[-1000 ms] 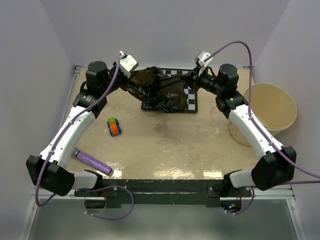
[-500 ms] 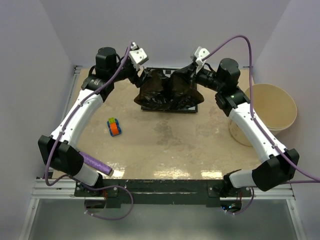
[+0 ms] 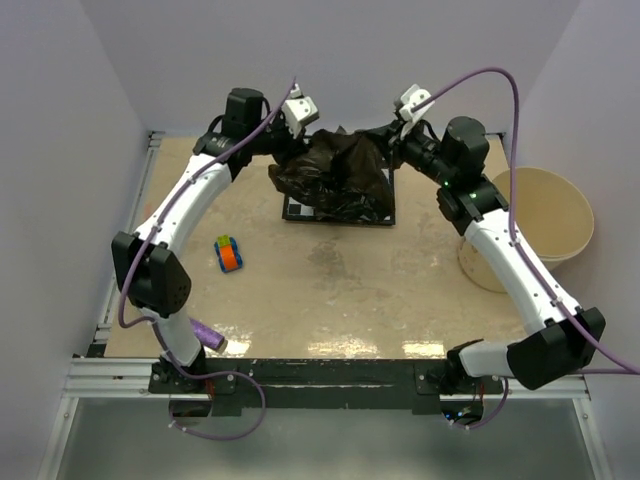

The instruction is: Put the trash bags into the trash bin

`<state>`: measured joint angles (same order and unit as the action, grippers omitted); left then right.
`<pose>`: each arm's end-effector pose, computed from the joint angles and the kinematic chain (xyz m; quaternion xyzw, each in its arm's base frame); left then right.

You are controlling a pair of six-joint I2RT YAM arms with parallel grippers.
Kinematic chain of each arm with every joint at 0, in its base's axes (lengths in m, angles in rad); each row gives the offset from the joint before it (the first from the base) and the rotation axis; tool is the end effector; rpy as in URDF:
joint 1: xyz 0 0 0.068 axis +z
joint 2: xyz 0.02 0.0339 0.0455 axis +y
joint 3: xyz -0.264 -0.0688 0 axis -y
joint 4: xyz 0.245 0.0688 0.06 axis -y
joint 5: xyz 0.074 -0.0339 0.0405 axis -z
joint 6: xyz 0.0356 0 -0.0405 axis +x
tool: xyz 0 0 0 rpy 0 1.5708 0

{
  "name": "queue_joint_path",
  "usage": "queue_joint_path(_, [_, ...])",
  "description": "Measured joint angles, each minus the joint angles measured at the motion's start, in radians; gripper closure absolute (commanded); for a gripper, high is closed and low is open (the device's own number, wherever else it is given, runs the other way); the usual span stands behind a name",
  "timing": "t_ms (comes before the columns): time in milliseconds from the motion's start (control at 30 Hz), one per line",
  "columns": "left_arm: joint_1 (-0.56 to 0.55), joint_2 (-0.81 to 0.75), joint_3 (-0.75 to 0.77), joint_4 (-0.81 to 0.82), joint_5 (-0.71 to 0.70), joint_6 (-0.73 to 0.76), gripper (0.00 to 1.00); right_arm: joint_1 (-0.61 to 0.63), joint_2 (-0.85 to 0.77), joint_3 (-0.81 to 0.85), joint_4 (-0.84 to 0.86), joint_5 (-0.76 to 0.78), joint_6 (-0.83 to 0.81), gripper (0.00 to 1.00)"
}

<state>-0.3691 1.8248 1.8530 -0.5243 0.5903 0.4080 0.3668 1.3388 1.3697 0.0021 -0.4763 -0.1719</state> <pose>0.3852 -0.1702 0.3866 0.4492 0.7042 -0.2403 0.4945 0.2816 0.1257 0.4415 -0.3432 0.6062 0.2312 0.6791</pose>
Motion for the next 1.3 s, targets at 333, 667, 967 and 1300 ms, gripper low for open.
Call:
queue_joint_path(333, [0.016,-0.368,-0.362,0.352,-0.375,-0.060,1.00,-0.016,-0.024,-0.005,-0.002,0.385,0.043,1.00])
queue_joint_path(667, [0.015,-0.431,-0.365,0.463,-0.362,-0.076,1.00,-0.023,-0.024,-0.024,0.014,0.410,0.047,1.00])
queue_joint_path(967, [0.015,-0.382,-0.308,0.488,-0.098,-0.196,1.00,-0.026,0.019,0.023,0.020,0.027,0.066,0.40])
queue_joint_path(1300, [0.015,-0.354,-0.239,0.509,0.004,-0.241,1.00,-0.023,0.061,0.054,-0.002,-0.147,0.045,0.02])
